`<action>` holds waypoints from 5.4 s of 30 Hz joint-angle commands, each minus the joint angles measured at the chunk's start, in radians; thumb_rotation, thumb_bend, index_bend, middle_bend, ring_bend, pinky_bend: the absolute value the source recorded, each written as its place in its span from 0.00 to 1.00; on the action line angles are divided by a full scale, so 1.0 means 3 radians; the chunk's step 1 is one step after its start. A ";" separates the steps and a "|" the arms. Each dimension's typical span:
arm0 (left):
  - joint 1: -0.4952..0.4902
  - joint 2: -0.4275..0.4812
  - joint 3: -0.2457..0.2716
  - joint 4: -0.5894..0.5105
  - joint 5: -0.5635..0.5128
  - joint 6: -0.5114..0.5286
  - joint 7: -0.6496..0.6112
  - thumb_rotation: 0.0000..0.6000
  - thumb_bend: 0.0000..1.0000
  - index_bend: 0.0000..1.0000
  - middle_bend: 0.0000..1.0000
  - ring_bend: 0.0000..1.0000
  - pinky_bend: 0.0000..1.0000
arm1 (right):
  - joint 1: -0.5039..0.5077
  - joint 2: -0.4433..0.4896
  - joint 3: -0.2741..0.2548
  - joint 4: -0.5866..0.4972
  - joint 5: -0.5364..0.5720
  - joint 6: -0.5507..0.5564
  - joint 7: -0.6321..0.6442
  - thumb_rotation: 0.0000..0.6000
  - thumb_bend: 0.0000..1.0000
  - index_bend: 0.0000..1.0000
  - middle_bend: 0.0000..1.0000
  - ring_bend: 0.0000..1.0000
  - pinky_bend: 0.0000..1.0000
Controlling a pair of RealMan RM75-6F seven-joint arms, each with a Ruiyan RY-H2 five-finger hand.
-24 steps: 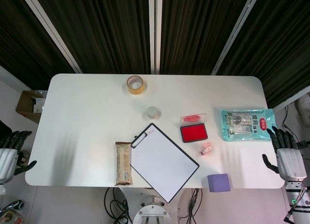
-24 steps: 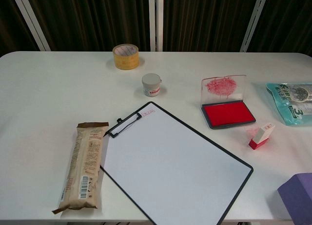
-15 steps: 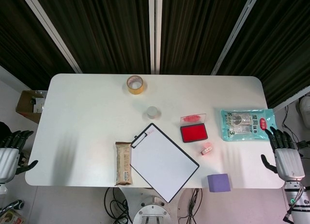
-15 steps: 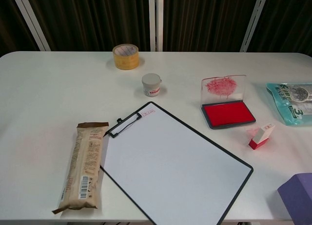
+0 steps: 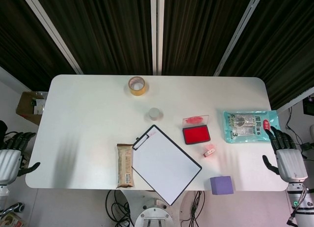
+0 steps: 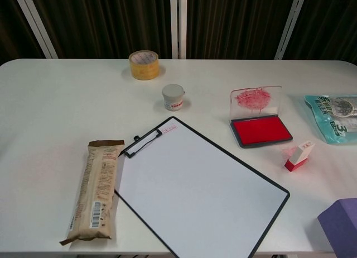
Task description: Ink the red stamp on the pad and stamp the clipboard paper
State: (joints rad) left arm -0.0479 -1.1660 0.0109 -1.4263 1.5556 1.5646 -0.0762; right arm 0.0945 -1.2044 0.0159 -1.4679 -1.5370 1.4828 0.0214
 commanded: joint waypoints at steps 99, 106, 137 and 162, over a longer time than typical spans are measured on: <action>0.0017 -0.0095 0.0017 0.0221 -0.0109 -0.0311 -0.0157 1.00 0.00 0.15 0.16 0.13 0.25 | 0.1328 -0.1251 0.0283 0.0756 0.0041 -0.1267 -0.0580 1.00 0.38 0.86 0.78 0.85 1.00; 0.0023 -0.0096 0.0007 0.0229 -0.0130 -0.0312 -0.0170 1.00 0.00 0.14 0.16 0.13 0.25 | 0.1592 -0.1194 0.0380 0.0661 0.0422 -0.1872 -0.0820 1.00 0.41 0.94 0.82 0.90 1.00; 0.0000 -0.0141 -0.0034 0.0305 -0.0152 -0.0330 -0.0238 1.00 0.00 0.14 0.16 0.13 0.25 | 0.1788 -0.1489 0.0314 0.1012 0.0644 -0.1959 -0.0971 1.00 0.48 1.00 0.91 0.93 1.00; 0.0020 -0.0155 -0.0028 0.0341 -0.0131 -0.0284 -0.0297 1.00 0.00 0.14 0.16 0.13 0.25 | 0.1796 -0.1610 0.0235 0.1194 0.0609 -0.1898 -0.0903 1.00 0.48 1.00 0.92 0.93 1.00</action>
State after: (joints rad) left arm -0.0418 -1.2125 0.0024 -1.3242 1.5163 1.4794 -0.1652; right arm 0.6335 -1.6878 0.0855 -1.1087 -1.3536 0.9120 -0.2509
